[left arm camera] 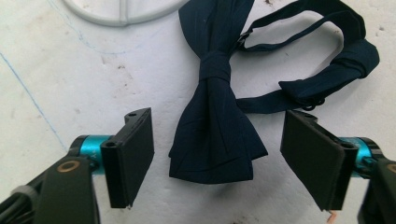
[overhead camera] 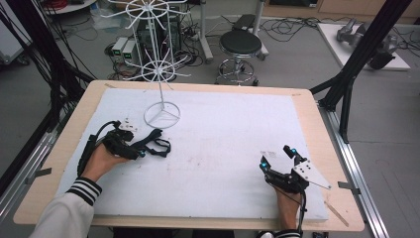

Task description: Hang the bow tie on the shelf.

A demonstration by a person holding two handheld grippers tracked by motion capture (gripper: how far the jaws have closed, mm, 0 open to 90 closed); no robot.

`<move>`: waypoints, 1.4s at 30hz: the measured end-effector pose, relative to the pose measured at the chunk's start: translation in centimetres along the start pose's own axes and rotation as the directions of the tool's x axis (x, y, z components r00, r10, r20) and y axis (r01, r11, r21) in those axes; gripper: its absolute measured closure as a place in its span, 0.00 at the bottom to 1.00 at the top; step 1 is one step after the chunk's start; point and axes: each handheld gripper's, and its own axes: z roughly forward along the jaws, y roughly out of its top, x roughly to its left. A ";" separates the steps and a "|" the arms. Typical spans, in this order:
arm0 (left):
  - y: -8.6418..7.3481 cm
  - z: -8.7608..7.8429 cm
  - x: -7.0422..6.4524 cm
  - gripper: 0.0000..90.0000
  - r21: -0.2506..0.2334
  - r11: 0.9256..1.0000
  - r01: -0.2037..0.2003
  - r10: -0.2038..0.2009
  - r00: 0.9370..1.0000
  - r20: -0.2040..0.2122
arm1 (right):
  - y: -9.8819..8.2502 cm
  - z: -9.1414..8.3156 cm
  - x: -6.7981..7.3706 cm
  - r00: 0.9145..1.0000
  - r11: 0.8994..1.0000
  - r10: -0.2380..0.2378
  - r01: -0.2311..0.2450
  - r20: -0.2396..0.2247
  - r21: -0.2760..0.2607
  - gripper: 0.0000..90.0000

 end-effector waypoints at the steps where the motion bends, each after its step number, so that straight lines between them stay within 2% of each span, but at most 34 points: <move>1: 0.0 0.1 0.0 0.30 0.003 1.000 0.000 0.000 1.000 -0.001 | 0.0 0.0 0.0 1.000 1.000 0.000 0.000 0.000 0.000 0.10; 10: -0.1 0.3 0.1 0.42 0.013 1.000 0.008 -0.008 1.000 0.022 | 0.0 0.0 0.0 1.000 1.000 -0.001 0.001 0.000 0.000 0.10; 21: -0.1 0.3 0.3 0.55 0.013 1.000 0.017 -0.017 1.000 0.019 | 0.0 0.0 0.0 1.000 1.000 -0.004 0.004 0.001 -0.001 0.10; 25: -0.1 0.4 0.3 0.65 0.026 1.000 0.015 -0.015 1.000 0.007 | 0.0 0.0 0.0 1.000 1.000 -0.005 0.005 0.002 -0.001 0.10; 29: -0.1 0.3 0.3 0.81 0.020 1.000 0.013 -0.013 1.000 0.002 | 0.0 0.0 0.0 1.000 1.000 -0.004 0.004 0.001 0.000 0.10; 32: -0.1 0.1 0.3 0.87 0.008 1.000 0.009 -0.009 1.000 -0.009 | 0.0 0.0 0.0 1.000 1.000 -0.004 0.004 0.002 0.000 0.10; 42: -0.2 -0.6 0.4 0.89 -0.033 0.999 0.017 -0.018 0.999 -0.028 | 0.0 0.0 0.0 1.000 1.000 -0.001 0.001 0.001 -0.001 0.10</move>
